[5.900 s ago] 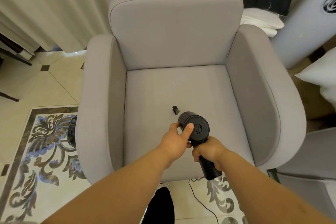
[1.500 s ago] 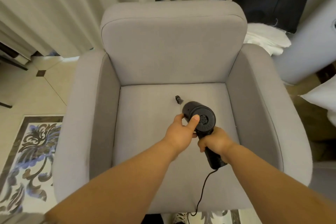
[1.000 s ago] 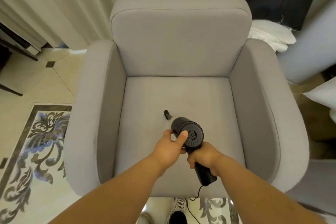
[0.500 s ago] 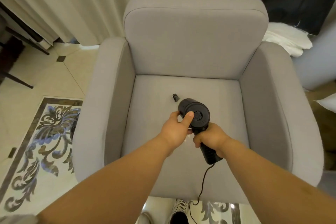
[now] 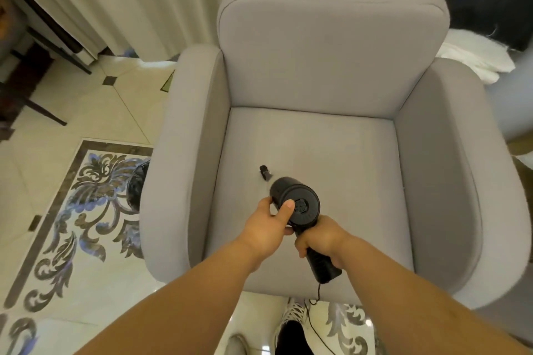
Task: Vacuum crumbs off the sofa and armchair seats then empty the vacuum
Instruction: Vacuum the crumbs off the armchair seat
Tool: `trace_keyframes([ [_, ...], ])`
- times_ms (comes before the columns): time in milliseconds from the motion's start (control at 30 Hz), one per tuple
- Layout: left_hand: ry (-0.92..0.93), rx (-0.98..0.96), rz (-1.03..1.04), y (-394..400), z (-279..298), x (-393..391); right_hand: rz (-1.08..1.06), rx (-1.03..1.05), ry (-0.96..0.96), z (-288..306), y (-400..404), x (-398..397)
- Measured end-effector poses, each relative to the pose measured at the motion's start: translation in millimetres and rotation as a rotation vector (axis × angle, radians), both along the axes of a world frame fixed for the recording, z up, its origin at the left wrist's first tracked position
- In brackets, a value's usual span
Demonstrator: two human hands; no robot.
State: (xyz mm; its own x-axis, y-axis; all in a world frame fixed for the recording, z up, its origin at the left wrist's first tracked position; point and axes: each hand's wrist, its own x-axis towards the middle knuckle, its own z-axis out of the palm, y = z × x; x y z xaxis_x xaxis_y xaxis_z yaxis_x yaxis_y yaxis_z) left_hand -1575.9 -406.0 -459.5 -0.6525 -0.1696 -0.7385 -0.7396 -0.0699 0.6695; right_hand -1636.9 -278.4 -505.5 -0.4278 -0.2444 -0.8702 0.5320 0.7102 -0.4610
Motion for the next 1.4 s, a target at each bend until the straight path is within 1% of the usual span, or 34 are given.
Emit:
trace_keyframes([
  [300, -0.016, 0.005, -0.069, 3.7, 7.9, 81.2, -0.054, 0.027, 0.0, 6.5, 6.5, 90.3],
  [433, -0.007, 0.027, -0.058, 2.3, 17.9, 112.2, -0.08, 0.02, 0.057, 19.5, 4.9, 124.0],
  [600, 0.053, -0.029, -0.021, -14.0, 24.6, 131.1, -0.069, -0.034, 0.093, 25.3, -15.1, 139.5],
  [767, 0.025, -0.041, -0.004, -23.3, 10.6, 140.7, -0.053, -0.03, 0.09, 12.9, -27.0, 150.5],
  [933, 0.004, -0.031, -0.074, 18.1, -4.4, 155.2, -0.073, 0.04, 0.077, 0.6, 19.2, 167.1],
  [1233, 0.008, 0.036, -0.112, 102.9, 5.6, 134.9, -0.163, 0.072, 0.112, 10.8, 108.3, 159.2],
  [1400, 0.072, -0.015, -0.085, 137.0, 9.6, 125.0, -0.196, 0.045, 0.16, 16.8, 139.1, 152.2],
])
